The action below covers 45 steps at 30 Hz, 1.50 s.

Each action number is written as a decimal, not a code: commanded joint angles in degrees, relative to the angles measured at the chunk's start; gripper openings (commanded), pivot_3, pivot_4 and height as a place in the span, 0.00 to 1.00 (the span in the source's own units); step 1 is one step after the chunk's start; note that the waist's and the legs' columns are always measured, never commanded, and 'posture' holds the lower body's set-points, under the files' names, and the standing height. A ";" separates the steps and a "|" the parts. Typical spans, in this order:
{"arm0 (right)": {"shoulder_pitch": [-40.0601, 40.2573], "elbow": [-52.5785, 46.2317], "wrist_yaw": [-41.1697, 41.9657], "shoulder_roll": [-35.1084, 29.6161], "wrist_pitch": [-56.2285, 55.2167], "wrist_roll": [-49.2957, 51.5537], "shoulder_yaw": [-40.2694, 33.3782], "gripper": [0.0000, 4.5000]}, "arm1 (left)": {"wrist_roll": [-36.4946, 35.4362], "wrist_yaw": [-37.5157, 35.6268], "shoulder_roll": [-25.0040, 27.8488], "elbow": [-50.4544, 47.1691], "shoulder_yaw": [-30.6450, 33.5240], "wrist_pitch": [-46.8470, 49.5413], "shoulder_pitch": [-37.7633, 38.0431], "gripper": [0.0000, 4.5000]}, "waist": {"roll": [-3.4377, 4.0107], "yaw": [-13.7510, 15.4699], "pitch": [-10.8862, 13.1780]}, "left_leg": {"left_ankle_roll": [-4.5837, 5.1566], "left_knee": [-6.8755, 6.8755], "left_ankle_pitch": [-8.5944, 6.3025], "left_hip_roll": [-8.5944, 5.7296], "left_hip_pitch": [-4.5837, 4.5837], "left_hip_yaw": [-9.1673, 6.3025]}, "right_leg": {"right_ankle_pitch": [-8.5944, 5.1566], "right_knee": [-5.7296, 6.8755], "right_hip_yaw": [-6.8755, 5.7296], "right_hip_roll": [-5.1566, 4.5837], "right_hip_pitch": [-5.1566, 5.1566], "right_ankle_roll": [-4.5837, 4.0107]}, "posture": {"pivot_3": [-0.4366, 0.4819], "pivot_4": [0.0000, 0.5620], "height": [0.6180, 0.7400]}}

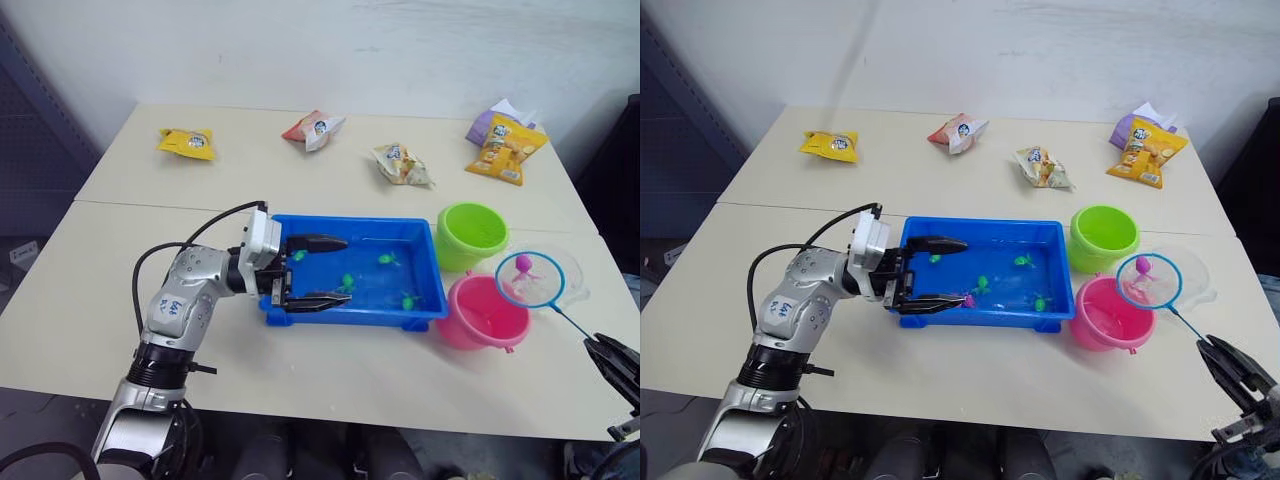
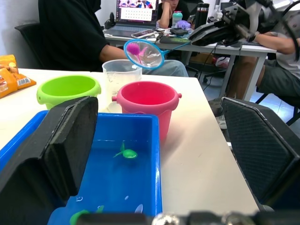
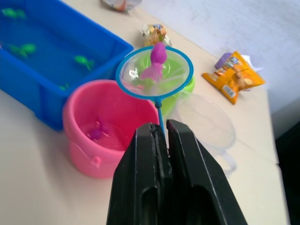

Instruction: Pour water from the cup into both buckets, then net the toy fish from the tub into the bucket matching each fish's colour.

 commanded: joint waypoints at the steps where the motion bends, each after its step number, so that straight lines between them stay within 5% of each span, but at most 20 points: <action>1: -1.09 6.11 -0.81 0.13 -13.83 -7.71 0.91 0.00 | -0.13 -0.10 -0.43 -0.06 0.10 -0.96 -0.81 1.00 | 0.01 -0.05 -0.01 | -0.01 0.00 0.00 -0.01 0.00 0.01 | 0.00 0.01 0.01 0.00 0.00 0.00 | 0.48 0.27 1.00; 8: -7.33 23.52 -12.34 -2.68 -46.78 -31.50 -3.23 0.00 | -0.26 1.21 -0.27 -1.24 0.28 -0.12 -0.16 1.00 | 0.02 -0.06 -0.01 | -0.09 -0.01 0.03 -0.04 0.15 0.06 | 0.00 0.04 0.05 0.00 0.08 -0.01 | 0.48 0.27 1.00; 17: -16.06 30.29 -31.24 -4.37 -64.26 -59.33 -12.89 0.00 | -0.21 1.50 0.58 -1.05 0.36 0.07 -0.20 1.00 | 0.02 -0.12 -0.01 | -0.29 -0.13 0.00 0.00 0.86 0.11 | -0.08 0.00 0.08 0.07 0.71 -0.13 | 0.48 0.27 1.00; 19: -15.57 30.85 -33.50 -4.95 -62.01 -56.90 -10.03 0.00 | -0.19 1.41 1.07 -0.98 0.58 0.10 -0.09 1.00 | 0.02 -0.15 -0.01 | -0.30 -0.12 0.00 0.00 0.86 0.11 | -0.08 -0.01 0.08 0.07 0.72 -0.14 | 0.48 0.27 1.00; 23: -8.56 24.72 -29.42 -9.02 -47.87 -32.35 7.07 0.00 | -0.21 0.99 3.41 -0.42 1.81 0.13 0.87 1.00 | 0.03 -0.42 -0.01 | -0.29 -0.13 0.01 0.03 0.90 0.11 | -0.11 0.03 0.08 0.06 0.74 -0.18 | 0.48 0.27 1.00; 29: -2.26 0.45 -21.72 -18.64 -17.71 3.70 19.66 0.00 | -0.54 0.89 8.23 2.10 5.95 -0.17 4.02 1.00 | 0.14 -1.57 0.00 | -0.23 -0.11 0.00 0.14 1.00 0.04 | -0.14 0.14 0.07 0.03 0.82 -0.24 | 0.48 0.27 1.00; 32: -5.77 -7.21 -19.42 -25.83 -3.24 12.32 23.14 0.00 | -1.09 0.88 10.31 2.87 8.58 -0.05 5.25 1.00 | 0.05 -1.43 0.00 | -0.18 -0.11 -0.03 0.18 0.96 -0.12 | -0.15 0.11 -0.07 0.04 0.83 -0.26 | 0.48 0.27 1.00; 37: -22.06 -8.00 -19.58 -33.94 17.75 13.32 32.48 0.00 | -0.35 -0.13 13.04 2.55 9.97 -1.15 7.27 1.00 | 0.03 -1.24 0.00 | -0.13 -0.04 -0.06 0.14 0.78 -0.14 | -0.14 0.03 -0.12 -0.03 0.75 -0.25 | 0.48 0.27 1.00; 45: -43.23 -2.45 -12.12 -30.81 26.94 1.43 50.58 0.00 | -0.35 1.03 14.62 -2.02 10.58 -0.86 11.04 1.00 | 0.04 -0.14 0.01 | -0.16 -0.10 -0.07 0.13 0.49 -0.17 | -0.16 -0.07 -0.19 -0.03 0.46 -0.28 | 0.48 0.27 1.00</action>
